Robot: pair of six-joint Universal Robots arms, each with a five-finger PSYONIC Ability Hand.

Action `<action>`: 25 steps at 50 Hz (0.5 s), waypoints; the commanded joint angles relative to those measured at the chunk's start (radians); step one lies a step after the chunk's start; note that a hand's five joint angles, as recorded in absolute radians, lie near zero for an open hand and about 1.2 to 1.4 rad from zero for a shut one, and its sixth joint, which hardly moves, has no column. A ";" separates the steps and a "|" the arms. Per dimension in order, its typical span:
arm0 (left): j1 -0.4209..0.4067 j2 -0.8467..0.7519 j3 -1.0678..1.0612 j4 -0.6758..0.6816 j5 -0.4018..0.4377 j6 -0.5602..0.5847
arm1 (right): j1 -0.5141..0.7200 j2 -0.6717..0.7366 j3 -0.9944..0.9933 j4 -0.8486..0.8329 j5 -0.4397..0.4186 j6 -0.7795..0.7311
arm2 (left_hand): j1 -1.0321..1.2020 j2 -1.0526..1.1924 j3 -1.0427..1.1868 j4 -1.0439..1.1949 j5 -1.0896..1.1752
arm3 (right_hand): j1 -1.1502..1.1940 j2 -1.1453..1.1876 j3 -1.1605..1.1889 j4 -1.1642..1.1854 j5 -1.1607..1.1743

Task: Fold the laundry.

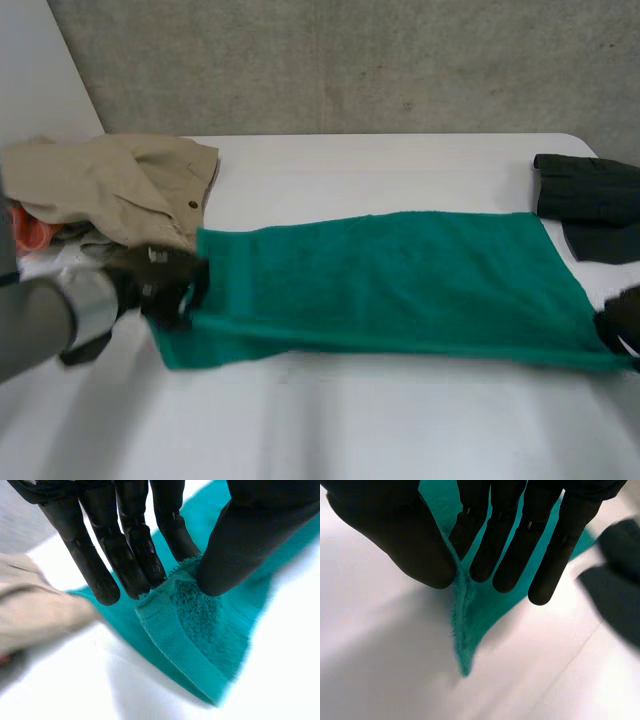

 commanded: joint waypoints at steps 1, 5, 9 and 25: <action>0.050 0.152 -0.235 -0.199 0.168 0.254 | 0.031 0.104 -0.102 0.182 0.108 -0.175 | 0.232 0.197 0.204 0.194 0.249 | 0.259 0.215 0.210 0.199 0.230; 0.037 0.106 -0.202 -0.143 0.150 0.280 | 0.108 0.139 -0.170 0.097 0.071 -0.042 | 0.232 0.197 0.204 0.194 0.249 | 0.259 0.215 0.210 0.199 0.230; -0.002 0.015 -0.093 -0.047 0.074 0.209 | 0.188 0.165 -0.224 -0.011 0.057 0.059 | 0.232 0.197 0.204 0.194 0.249 | 0.259 0.215 0.210 0.199 0.230; -0.105 -0.360 0.365 0.382 -0.094 0.058 | 0.398 0.386 -0.434 -0.669 0.209 0.376 | 0.232 0.197 0.204 0.194 0.249 | 0.259 0.215 0.210 0.199 0.230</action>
